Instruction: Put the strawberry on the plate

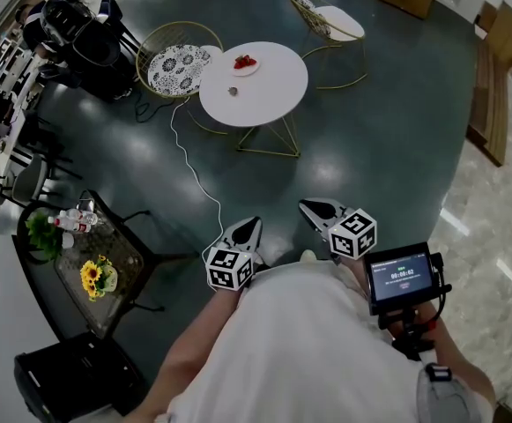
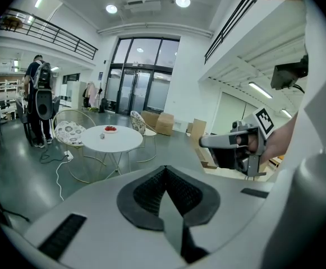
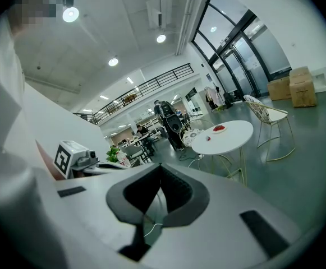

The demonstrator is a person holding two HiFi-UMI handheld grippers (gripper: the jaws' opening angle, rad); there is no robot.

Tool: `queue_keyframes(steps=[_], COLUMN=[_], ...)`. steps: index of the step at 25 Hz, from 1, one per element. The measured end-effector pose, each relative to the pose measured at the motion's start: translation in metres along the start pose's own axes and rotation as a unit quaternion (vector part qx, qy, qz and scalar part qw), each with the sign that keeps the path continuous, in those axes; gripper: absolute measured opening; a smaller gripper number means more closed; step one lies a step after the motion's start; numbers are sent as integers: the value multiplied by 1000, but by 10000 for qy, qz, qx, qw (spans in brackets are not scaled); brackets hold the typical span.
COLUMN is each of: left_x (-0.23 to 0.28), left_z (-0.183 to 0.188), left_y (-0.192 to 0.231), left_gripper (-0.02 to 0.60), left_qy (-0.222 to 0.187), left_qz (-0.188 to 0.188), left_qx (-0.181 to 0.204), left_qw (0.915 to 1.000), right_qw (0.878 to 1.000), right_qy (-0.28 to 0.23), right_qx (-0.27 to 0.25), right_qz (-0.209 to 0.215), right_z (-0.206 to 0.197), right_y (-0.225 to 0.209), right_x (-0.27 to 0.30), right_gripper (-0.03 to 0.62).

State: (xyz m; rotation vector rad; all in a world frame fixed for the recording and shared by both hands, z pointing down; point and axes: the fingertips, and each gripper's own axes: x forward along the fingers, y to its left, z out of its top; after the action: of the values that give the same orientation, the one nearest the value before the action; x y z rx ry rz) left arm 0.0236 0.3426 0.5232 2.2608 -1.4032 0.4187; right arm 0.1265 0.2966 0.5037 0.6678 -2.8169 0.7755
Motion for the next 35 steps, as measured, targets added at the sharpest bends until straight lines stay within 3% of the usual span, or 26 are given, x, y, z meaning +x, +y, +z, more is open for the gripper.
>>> queue_keyframes(steps=[24,35], left_x=[12,51], left_z=[8,34], left_y=[15,66], left_gripper=[8,6], left_qy=[-5,-2], left_qz=[19,59], left_qx=[-275,-382], left_qw=[9996,9993], right_qw=[9999,9995], right_qy=[102,236], right_qx=[120,128], right_qz=[-23,-135], right_z=[0,28], right_y=[-16,-60], right_x=[12,53], right_gripper=[8,8])
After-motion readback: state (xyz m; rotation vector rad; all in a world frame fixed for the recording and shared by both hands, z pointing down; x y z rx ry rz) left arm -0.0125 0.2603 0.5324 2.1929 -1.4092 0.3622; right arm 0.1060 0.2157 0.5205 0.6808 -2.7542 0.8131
